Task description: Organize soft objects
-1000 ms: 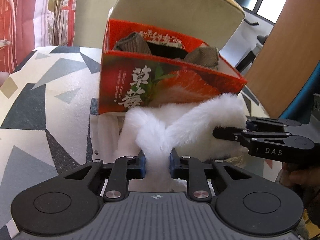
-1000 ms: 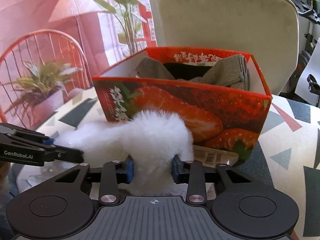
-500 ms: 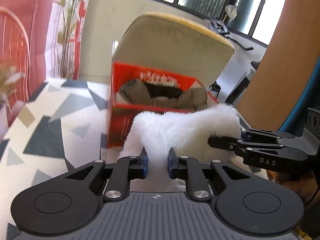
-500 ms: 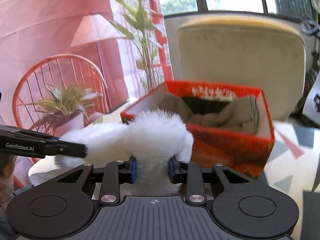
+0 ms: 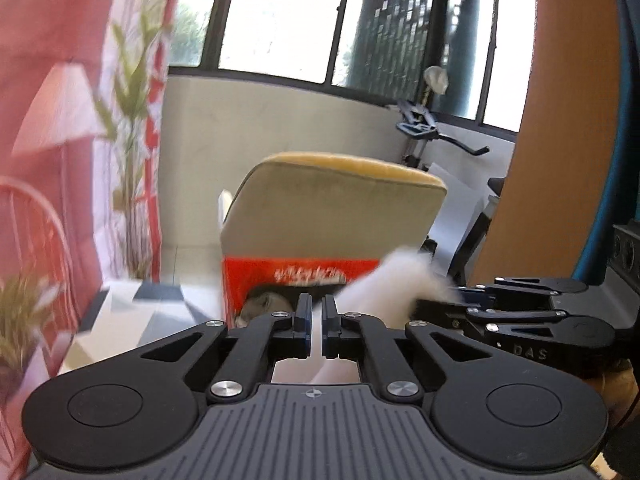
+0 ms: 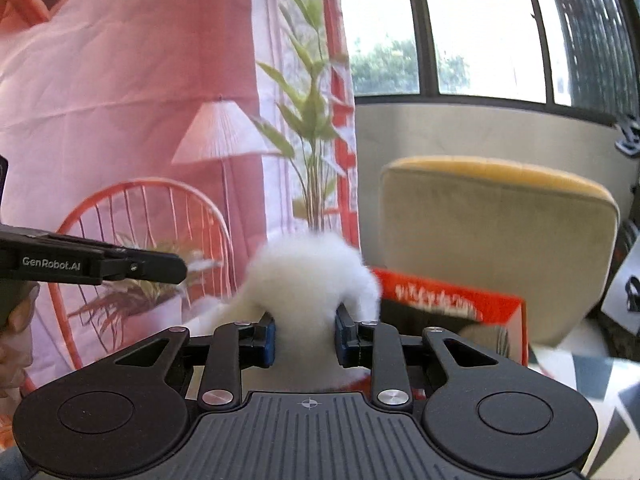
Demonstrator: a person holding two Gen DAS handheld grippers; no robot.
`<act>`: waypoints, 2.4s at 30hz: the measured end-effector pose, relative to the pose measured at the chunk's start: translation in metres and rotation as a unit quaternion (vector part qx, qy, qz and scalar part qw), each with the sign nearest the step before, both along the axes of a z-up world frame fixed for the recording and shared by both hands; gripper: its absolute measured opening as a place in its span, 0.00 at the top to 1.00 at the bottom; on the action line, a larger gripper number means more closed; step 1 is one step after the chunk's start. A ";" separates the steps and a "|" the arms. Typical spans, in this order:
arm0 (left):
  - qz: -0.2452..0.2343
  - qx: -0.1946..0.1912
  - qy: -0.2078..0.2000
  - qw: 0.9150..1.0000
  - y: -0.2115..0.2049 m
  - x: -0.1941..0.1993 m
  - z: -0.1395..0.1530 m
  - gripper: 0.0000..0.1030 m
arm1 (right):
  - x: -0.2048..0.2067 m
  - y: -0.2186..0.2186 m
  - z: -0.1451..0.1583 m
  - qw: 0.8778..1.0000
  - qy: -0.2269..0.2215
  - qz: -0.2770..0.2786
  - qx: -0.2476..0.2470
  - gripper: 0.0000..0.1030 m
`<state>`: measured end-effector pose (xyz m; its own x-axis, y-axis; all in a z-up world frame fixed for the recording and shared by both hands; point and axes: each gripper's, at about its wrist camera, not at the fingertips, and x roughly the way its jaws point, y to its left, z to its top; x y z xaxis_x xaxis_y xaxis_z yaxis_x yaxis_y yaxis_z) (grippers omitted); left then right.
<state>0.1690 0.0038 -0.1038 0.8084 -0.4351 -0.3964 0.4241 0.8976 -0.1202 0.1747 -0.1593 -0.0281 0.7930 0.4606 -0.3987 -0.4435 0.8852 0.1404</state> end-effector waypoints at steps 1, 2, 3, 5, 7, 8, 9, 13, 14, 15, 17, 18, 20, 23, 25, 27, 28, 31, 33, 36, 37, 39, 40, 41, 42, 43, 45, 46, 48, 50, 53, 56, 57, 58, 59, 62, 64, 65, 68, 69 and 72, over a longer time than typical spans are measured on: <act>-0.002 0.002 0.003 1.000 -0.003 0.004 -0.002 0.94 | 0.002 0.000 0.004 1.000 -0.004 -0.002 0.000 0.97; -0.001 -0.002 0.012 1.000 -0.003 0.008 -0.007 0.94 | 0.006 0.001 0.006 1.000 -0.005 -0.009 -0.008 1.00; 0.001 -0.012 0.029 0.999 -0.003 0.015 -0.016 0.94 | 0.010 0.002 0.006 1.000 -0.002 -0.017 -0.020 1.00; 0.009 -0.022 0.060 0.998 -0.003 0.027 -0.036 0.95 | 0.020 0.002 -0.002 0.999 0.017 -0.017 -0.026 1.00; 0.010 -0.035 0.091 0.995 -0.003 0.035 -0.059 0.94 | 0.030 0.004 -0.019 0.998 0.046 -0.026 -0.043 1.00; 0.012 -0.040 0.109 0.993 -0.002 0.037 -0.070 0.94 | 0.033 0.003 -0.029 0.997 0.060 -0.028 -0.048 1.00; 0.014 -0.044 0.127 0.991 -0.001 0.039 -0.082 0.93 | 0.034 0.002 -0.039 0.996 0.072 -0.027 -0.048 1.00; 0.011 -0.068 0.176 0.982 0.010 0.041 -0.117 0.44 | 0.037 -0.004 -0.073 0.991 0.112 -0.031 -0.059 0.94; 0.009 -0.074 0.180 0.981 0.013 0.041 -0.123 0.35 | 0.037 -0.008 -0.080 0.990 0.122 -0.032 -0.056 0.87; 0.005 -0.078 0.181 0.980 0.016 0.040 -0.127 0.28 | 0.034 -0.011 -0.087 0.990 0.128 -0.031 -0.053 0.83; 0.000 -0.070 0.193 0.979 0.014 0.044 -0.137 0.28 | 0.028 -0.018 -0.101 0.989 0.134 -0.034 -0.053 0.70; 0.002 -0.064 0.199 0.978 0.010 0.048 -0.141 0.28 | 0.025 -0.024 -0.108 0.988 0.139 -0.039 -0.053 0.68; 0.016 -0.061 0.211 0.975 0.008 0.056 -0.149 0.28 | 0.025 -0.038 -0.124 0.983 0.164 -0.064 -0.043 0.63; 0.027 -0.063 0.223 0.972 0.003 0.068 -0.159 0.28 | 0.029 -0.054 -0.142 0.976 0.196 -0.097 -0.008 0.57; 0.026 -0.048 0.229 0.972 -0.003 0.074 -0.163 0.28 | 0.032 -0.057 -0.152 0.972 0.209 -0.109 0.001 0.53; 0.027 -0.033 0.238 0.970 -0.009 0.079 -0.168 0.28 | 0.036 -0.057 -0.161 0.968 0.223 -0.113 -0.002 0.53; 0.028 -0.024 0.241 0.970 -0.011 0.081 -0.172 0.30 | 0.039 -0.055 -0.165 0.967 0.230 -0.110 -0.003 0.53; 0.033 0.005 0.245 0.969 -0.016 0.082 -0.178 0.52 | 0.042 -0.050 -0.176 0.963 0.247 -0.106 -0.012 0.62; 0.032 0.022 0.251 0.967 -0.017 0.082 -0.183 0.75 | 0.044 -0.048 -0.183 0.960 0.259 -0.104 -0.016 0.72; 0.024 0.025 0.229 0.973 -0.014 0.075 -0.178 0.89 | 0.041 -0.047 -0.187 0.959 0.263 -0.105 -0.023 0.86; 0.025 0.021 0.223 0.974 -0.012 0.074 -0.175 0.90 | 0.039 -0.048 -0.186 0.960 0.260 -0.103 -0.020 0.90; 0.029 0.004 0.213 0.977 -0.004 0.070 -0.165 0.90 | 0.034 -0.048 -0.178 0.964 0.248 -0.100 -0.012 0.90; 0.031 -0.007 0.207 0.978 0.001 0.066 -0.158 0.90 | 0.031 -0.049 -0.171 0.966 0.239 -0.098 -0.007 0.90; 0.032 -0.015 0.201 0.979 0.004 0.064 -0.151 0.90 | 0.028 -0.050 -0.163 0.969 0.227 -0.096 -0.001 0.90; 0.034 -0.024 0.191 0.981 0.009 0.060 -0.140 0.90 | 0.025 -0.051 -0.155 0.972 0.214 -0.093 0.007 0.90; 0.035 -0.032 0.180 0.983 0.014 0.055 -0.129 0.90 | 0.022 -0.052 -0.145 0.976 0.200 -0.089 0.015 0.90; 0.035 -0.044 0.156 0.986 0.018 0.048 -0.108 0.90 | 0.016 -0.054 -0.122 0.982 0.170 -0.080 0.029 0.91; 0.036 -0.049 0.140 0.988 0.021 0.043 -0.095 0.90 | 0.014 -0.054 -0.110 0.985 0.154 -0.076 0.033 0.91; 0.040 -0.055 0.109 0.992 0.025 0.034 -0.074 0.90 | 0.010 -0.053 -0.084 0.990 0.119 -0.066 0.038 0.91; 0.043 -0.059 0.076 0.994 0.027 0.025 -0.054 0.90 | 0.005 -0.051 -0.060 0.994 0.084 -0.057 0.039 0.91; 0.043 -0.066 0.037 0.996 0.027 0.014 -0.032 0.90 | 0.001 -0.050 -0.032 0.997 0.045 -0.048 0.036 0.91; 0.038 -0.063 0.015 0.997 0.022 0.019 -0.016 0.90 | 0.003 -0.051 -0.014 0.998 0.024 -0.045 0.030 0.91; 0.039 -0.063 0.007 0.997 0.019 0.025 -0.010 0.90 | 0.007 -0.051 -0.009 0.999 0.018 -0.046 0.024 0.91; 0.039 -0.065 0.000 0.997 0.017 0.030 -0.007 0.90 | 0.010 -0.051 -0.003 0.999 0.011 -0.048 0.018 0.91; 0.038 -0.068 -0.006 0.997 0.016 0.035 -0.003 0.90 | 0.017 -0.052 0.004 0.999 0.002 -0.051 0.014 0.91; 0.031 -0.071 -0.024 0.997 0.003 0.057 0.009 0.90 | 0.036 -0.059 0.019 0.997 -0.021 -0.070 0.006 0.91; 0.026 -0.070 -0.035 0.997 -0.008 0.069 0.014 0.90 | 0.047 -0.067 0.024 0.996 -0.029 -0.087 0.004 0.91; 0.024 -0.066 -0.040 0.997 -0.015 0.078 0.015 0.90 | 0.053 -0.071 0.024 0.995 -0.032 -0.096 0.002 0.91; 0.019 -0.053 -0.059 0.997 -0.033 0.091 0.016 0.90 | 0.070 -0.080 0.018 0.992 -0.037 -0.118 -0.005 0.91; 0.019 -0.050 -0.062 0.997 -0.039 0.098 0.016 0.90 | 0.076 -0.082 0.015 0.992 -0.038 -0.124 -0.010 0.91; 0.016 -0.048 -0.064 0.997 -0.050 0.121 0.011 0.90 | 0.092 -0.089 0.005 0.989 -0.042 -0.141 -0.018 0.90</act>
<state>0.2899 -0.0464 -0.0925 0.8633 -0.4399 -0.2473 0.4133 0.8975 -0.1539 0.2670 -0.2480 -0.0236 0.9187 0.2036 -0.3385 -0.1876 0.9790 0.0797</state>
